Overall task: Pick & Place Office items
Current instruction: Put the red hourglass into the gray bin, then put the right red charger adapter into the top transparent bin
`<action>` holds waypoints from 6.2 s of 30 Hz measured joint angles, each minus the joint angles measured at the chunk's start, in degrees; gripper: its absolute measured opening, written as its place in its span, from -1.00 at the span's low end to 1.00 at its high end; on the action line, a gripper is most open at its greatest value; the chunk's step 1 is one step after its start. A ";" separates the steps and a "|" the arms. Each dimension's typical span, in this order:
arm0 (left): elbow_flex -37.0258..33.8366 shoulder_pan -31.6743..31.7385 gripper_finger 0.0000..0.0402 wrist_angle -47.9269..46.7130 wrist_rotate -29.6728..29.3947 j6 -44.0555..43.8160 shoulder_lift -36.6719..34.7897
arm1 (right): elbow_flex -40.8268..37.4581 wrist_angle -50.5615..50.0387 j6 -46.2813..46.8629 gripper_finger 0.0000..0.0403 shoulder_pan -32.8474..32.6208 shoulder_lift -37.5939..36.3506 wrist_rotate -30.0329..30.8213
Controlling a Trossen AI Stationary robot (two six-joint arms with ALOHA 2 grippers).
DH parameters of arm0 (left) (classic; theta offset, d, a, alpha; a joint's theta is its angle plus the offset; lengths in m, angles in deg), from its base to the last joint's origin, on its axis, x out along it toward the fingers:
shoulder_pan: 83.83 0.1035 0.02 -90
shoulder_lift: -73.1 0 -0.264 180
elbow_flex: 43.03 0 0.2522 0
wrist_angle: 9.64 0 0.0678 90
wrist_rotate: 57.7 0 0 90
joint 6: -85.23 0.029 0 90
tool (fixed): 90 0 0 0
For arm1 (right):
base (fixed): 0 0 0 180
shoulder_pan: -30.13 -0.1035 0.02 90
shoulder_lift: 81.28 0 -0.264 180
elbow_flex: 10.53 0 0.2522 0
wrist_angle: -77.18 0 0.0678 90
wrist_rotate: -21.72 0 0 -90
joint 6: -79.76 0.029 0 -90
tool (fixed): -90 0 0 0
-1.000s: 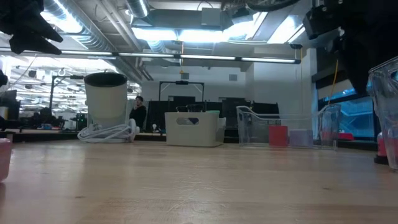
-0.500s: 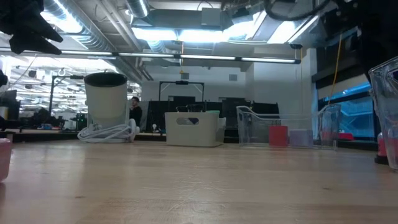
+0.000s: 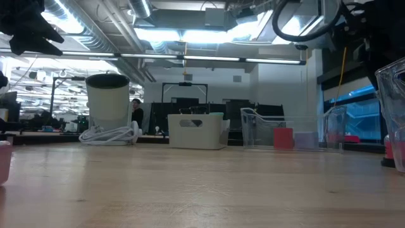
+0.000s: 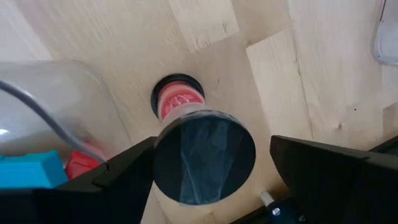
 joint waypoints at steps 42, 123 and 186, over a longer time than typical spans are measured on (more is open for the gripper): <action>0.00 0.01 0.18 0.02 0.00 0.00 -0.02 | 16.94 -1.48 -8.83 0.06 9.18 0.00 16.84; 0.01 0.01 0.18 0.02 0.00 0.00 -0.01 | 17.14 46.77 -43.59 0.42 45.80 13.14 3.33; -0.47 -25.05 0.40 67.78 35.86 25.29 66.97 | 17.14 27.03 -19.15 0.30 8.55 -8.68 10.93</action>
